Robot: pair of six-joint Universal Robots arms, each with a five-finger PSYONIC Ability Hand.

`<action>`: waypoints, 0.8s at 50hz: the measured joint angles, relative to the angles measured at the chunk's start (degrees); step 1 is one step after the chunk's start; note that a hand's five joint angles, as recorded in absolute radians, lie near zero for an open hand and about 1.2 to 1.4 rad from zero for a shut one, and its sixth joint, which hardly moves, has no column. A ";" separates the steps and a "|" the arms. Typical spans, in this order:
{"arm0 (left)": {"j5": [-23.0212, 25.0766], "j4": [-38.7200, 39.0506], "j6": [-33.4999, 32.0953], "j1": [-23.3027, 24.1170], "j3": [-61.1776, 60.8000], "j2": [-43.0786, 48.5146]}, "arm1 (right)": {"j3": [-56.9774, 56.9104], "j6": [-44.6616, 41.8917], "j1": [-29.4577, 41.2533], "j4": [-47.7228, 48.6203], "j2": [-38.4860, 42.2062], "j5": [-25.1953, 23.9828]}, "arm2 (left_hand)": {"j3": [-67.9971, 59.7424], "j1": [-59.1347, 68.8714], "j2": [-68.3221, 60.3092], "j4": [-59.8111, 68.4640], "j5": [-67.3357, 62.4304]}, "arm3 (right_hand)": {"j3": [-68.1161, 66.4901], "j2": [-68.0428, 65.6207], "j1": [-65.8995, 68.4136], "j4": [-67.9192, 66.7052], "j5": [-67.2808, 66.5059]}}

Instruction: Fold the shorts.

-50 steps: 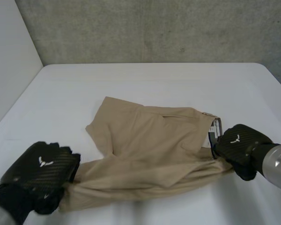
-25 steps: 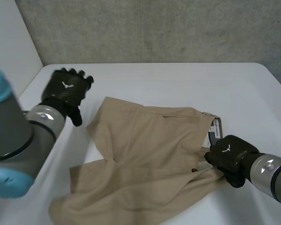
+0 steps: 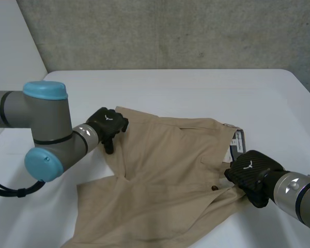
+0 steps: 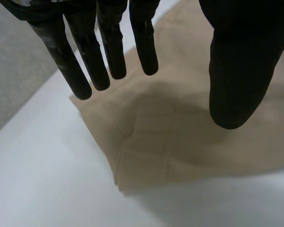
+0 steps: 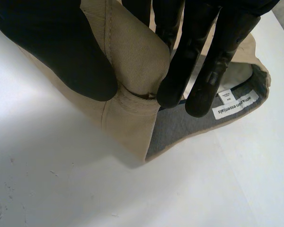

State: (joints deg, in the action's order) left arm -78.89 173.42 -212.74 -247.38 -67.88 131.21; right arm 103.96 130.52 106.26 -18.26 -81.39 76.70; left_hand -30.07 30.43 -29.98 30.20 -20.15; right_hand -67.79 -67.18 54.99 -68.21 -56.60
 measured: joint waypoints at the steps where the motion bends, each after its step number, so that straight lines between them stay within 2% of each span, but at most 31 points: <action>1: -0.07 -1.42 -1.10 -0.31 1.05 1.08 | 0.07 0.00 0.00 0.17 0.00 0.06 | -3.38 3.40 -3.47 3.14 -3.00 | 0.00 0.00 0.00 0.00 0.00; 12: -2.23 -5.80 -3.93 -1.70 0.81 1.96 | 0.06 -0.06 -0.04 0.55 0.01 0.12 | -8.28 8.21 -8.55 8.20 -7.86 | 0.00 0.00 0.00 0.00 0.00; 15: -3.46 -7.23 -3.97 -2.69 -0.83 0.24 | 0.01 -0.08 -0.15 0.83 -0.02 0.12 | -17.18 16.67 -17.29 16.94 -16.54 | 0.00 0.00 0.00 0.00 0.00; 18: -3.94 -7.73 -3.91 -3.33 -2.62 -1.83 | 0.00 -0.09 -0.23 1.00 -0.04 0.11 | -19.95 18.89 -20.05 19.96 -19.45 | 0.00 0.00 0.00 0.00 0.00; 27: -5.16 -7.96 -3.88 -4.96 -9.11 -7.60 | -0.06 -0.05 -0.35 1.16 -0.08 0.15 | -20.12 19.04 -20.26 20.14 -19.67 | 0.00 0.00 0.00 0.00 0.00; 33: -6.49 -8.15 -3.91 -5.26 -15.08 -11.58 | -0.51 0.57 -0.20 1.34 0.04 0.20 | -14.34 13.39 -14.33 14.15 -14.33 | 0.00 0.00 0.00 0.00 0.00; 40: -7.06 -7.81 -3.27 -4.56 -17.83 -18.74 | -3.22 5.36 0.03 2.26 1.29 0.16 | -1.58 0.78 -1.60 1.08 -1.02 | 0.00 0.00 0.00 0.00 0.00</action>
State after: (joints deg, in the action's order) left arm -85.96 165.61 -216.01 -251.95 -85.71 112.48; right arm 100.75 135.87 106.29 -16.00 -80.10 76.86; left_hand -31.65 31.21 -31.58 31.29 -21.17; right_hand -67.80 -67.18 54.99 -68.21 -56.60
